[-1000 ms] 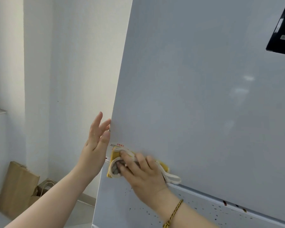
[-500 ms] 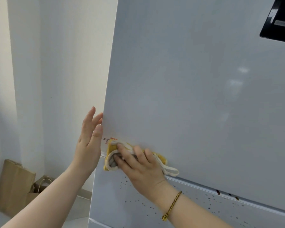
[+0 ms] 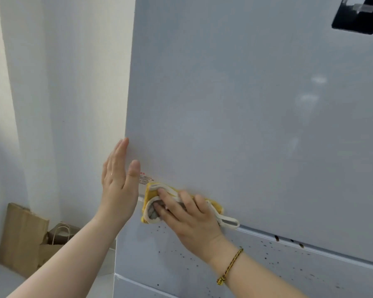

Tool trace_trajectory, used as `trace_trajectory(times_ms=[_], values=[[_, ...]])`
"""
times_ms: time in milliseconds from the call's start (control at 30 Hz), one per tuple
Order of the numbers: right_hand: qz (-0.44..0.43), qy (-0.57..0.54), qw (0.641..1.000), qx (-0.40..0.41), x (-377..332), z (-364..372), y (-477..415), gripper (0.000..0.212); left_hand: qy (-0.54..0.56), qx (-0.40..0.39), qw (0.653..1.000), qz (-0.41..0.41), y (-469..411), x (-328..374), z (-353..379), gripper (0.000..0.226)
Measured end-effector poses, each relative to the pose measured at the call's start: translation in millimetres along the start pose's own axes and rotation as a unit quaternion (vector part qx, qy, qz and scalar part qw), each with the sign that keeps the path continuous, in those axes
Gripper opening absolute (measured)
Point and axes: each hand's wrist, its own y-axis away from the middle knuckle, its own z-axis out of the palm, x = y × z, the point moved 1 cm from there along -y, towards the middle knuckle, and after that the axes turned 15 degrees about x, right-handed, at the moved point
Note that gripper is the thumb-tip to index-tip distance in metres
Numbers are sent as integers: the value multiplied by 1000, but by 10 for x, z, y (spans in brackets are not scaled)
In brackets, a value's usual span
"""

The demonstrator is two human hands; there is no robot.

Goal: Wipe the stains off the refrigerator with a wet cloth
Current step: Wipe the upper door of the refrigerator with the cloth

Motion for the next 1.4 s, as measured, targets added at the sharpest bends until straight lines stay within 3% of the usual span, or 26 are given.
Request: trace_trajectory(times_ms=[133,233,367,767,1133,1267,1400], values=[[4,17,1000,1,274,-303,291,30,-75,33,989,122,246,40,178,55],[38,30,999,7,296,-373,379,28,-121,-30,965,232,442,35,280,48],[59,21,998,21,261,-355,397,27,-172,-105,937,286,646,42,338,52],[25,127,990,-53,1534,-1609,1738,22,-258,-81,935,229,885,222,503,63],[81,38,996,12,737,-852,1011,31,-302,-60,927,212,945,295,561,75],[47,15,999,-3,852,-944,1081,26,-253,-57,947,189,1062,462,617,75],[24,35,999,-30,1169,-1239,1328,27,-220,-119,938,240,1266,588,820,63]])
